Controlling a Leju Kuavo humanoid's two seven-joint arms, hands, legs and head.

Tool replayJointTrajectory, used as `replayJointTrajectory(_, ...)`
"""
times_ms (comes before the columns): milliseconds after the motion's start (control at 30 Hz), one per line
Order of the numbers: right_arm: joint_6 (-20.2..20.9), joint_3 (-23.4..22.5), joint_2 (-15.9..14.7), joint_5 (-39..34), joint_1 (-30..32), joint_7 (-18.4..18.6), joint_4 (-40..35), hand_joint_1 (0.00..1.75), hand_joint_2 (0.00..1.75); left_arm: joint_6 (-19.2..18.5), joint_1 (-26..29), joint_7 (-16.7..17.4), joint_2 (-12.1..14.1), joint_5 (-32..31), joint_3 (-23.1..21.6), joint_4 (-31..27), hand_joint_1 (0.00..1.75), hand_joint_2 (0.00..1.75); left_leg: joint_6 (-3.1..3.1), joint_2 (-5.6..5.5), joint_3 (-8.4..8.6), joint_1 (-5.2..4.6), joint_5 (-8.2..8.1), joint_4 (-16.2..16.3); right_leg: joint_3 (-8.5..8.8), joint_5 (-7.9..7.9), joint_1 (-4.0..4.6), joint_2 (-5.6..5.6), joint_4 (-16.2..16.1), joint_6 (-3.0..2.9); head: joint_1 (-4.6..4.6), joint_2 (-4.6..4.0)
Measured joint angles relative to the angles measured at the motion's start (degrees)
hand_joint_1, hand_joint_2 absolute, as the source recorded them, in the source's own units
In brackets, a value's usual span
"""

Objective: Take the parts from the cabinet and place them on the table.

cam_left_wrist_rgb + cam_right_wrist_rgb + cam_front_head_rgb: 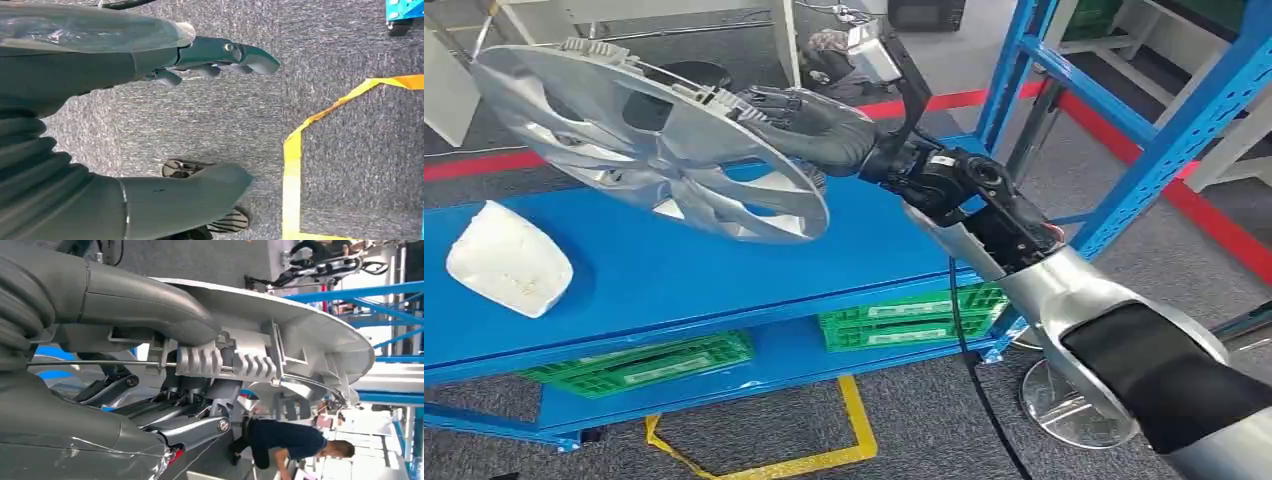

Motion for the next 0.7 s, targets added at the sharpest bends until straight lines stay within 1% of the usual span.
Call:
replayJointTrajectory(67,0.04,0.02,0.27,-0.2,0.25,0.0,-0.07,1.75,1.75,-0.24,0.0,0.0,-0.09,0.2,0.07,-0.02,0.0,1.75,0.0,0.0,0.0,0.0,0.0,0.0,0.0,0.0,0.0,0.0,0.0,0.0,0.0,0.0)
replayJointTrajectory(133,0.5,0.02,0.64,-0.83,0.41,-0.11,-0.31,1.75,1.75,-2.12,0.03,0.07,-0.11,0.81,0.37,-0.02,0.0,1.75,0.0,0.0,-0.02,0.0,0.0,0.0,0.0,0.0,0.0,0.0,0.0,0.0,0.02,0.0)
replayJointTrajectory(333,2.3,0.02,2.25,-2.84,0.43,-0.83,-0.33,1.75,1.75,-4.72,0.05,0.09,-0.11,0.74,0.61,-0.02,0.0,1.75,0.0,-0.01,-0.01,0.0,0.0,0.0,0.0,0.0,0.0,-0.01,0.0,0.0,0.02,0.0)
replayJointTrajectory(533,2.89,0.07,4.02,-3.34,0.62,-0.79,-0.31,1.75,1.75,-5.4,-0.1,0.09,-0.11,0.59,1.14,-0.02,0.0,1.75,0.0,-0.01,-0.01,0.0,0.0,0.0,-0.01,0.0,0.02,-0.01,0.0,0.0,0.0,0.0)
replayJointTrajectory(700,2.32,0.44,4.88,-1.46,1.33,-1.16,-0.31,1.75,1.75,-5.4,-0.16,0.09,-0.11,0.63,1.27,-0.02,0.0,1.75,0.0,0.0,-0.01,0.0,0.0,0.0,-0.01,0.0,0.01,0.0,0.0,0.0,-0.02,0.0)
